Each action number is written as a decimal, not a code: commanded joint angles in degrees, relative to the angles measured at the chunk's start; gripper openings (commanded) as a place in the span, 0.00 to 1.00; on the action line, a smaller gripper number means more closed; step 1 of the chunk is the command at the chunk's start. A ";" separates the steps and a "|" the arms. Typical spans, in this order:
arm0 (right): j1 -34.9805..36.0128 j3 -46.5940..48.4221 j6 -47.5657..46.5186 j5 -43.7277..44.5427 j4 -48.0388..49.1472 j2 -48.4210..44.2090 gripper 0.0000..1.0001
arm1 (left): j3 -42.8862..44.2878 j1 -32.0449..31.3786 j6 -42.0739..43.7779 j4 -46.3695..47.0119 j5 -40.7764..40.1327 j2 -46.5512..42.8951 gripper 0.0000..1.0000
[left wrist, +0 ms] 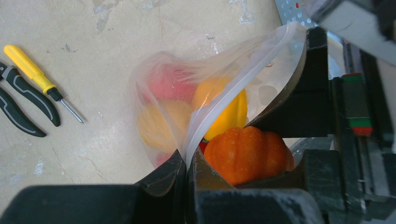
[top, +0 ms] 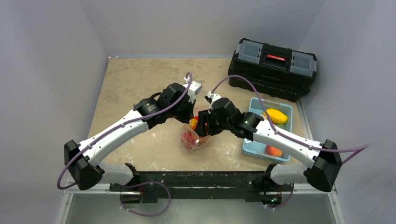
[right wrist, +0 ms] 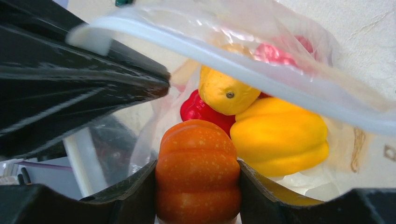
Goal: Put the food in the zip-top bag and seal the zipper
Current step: Place the fake fruit in the zipper food storage bag.
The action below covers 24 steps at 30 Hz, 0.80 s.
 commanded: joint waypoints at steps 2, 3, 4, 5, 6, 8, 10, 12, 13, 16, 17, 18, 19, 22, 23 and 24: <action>0.43 -3.18 -1.47 -2.13 6.17 -0.43 0.53 | -0.16 -0.31 -0.46 3.33 0.56 -1.90 0.00; 0.42 -3.20 -1.25 -2.86 6.54 -0.26 0.58 | -0.20 -0.27 -0.54 3.28 0.65 -1.87 0.00; 0.42 -2.99 -1.04 -3.37 6.67 -0.27 0.63 | -0.22 -0.33 -0.54 3.27 0.67 -1.83 0.00; 0.42 -2.84 -0.90 -3.49 6.75 -0.55 0.68 | -0.22 -0.28 -0.50 3.27 0.48 -1.81 0.00; 0.42 -2.86 -0.96 -3.66 6.96 -1.25 0.73 | -0.24 -0.26 -0.47 3.22 0.26 -1.82 0.00; 0.41 -3.11 -0.09 -3.80 6.89 -2.31 0.80 | -0.07 -0.27 -0.46 3.11 0.42 -1.83 0.00; 0.33 -2.42 -0.41 -3.06 5.74 -2.94 0.86 | -0.11 -0.35 -0.46 3.16 0.66 -1.85 0.00; 0.33 -0.57 -1.12 -1.78 3.28 -3.55 0.87 | -0.21 -0.28 -0.44 3.13 0.45 -1.81 0.00; 0.34 0.43 -1.47 -0.81 2.01 -4.07 0.88 | -0.18 -0.32 -0.46 3.07 0.26 -1.79 0.00; 0.33 3.46 -2.53 4.65 -1.69 -6.30 0.88 | -0.07 -0.27 -0.45 2.92 0.39 -1.79 0.00; 0.39 4.93 -2.70 7.92 -3.85 -6.90 0.88 | -0.05 -0.28 -0.45 2.92 0.40 -1.79 0.00; 0.34 6.51 -2.58 11.52 -6.26 -7.40 0.87 | -0.05 -0.27 -0.46 2.94 0.33 -1.78 0.00; 0.33 8.04 -2.21 17.04 -8.66 -7.84 0.87 | -0.12 -0.28 -0.46 2.92 0.24 -1.72 0.00; 0.28 11.05 -2.17 24.90 -12.81 -9.60 0.86 | 0.18 -0.26 -0.46 2.76 0.58 -1.20 0.00; 0.30 11.51 -2.28 26.38 -13.20 -10.36 0.86 | 0.29 -0.36 -0.46 2.66 0.76 -0.98 0.00; 0.35 11.77 -2.22 27.66 -13.42 -11.14 0.86 | 0.31 -0.29 -0.53 2.58 0.87 -0.85 0.00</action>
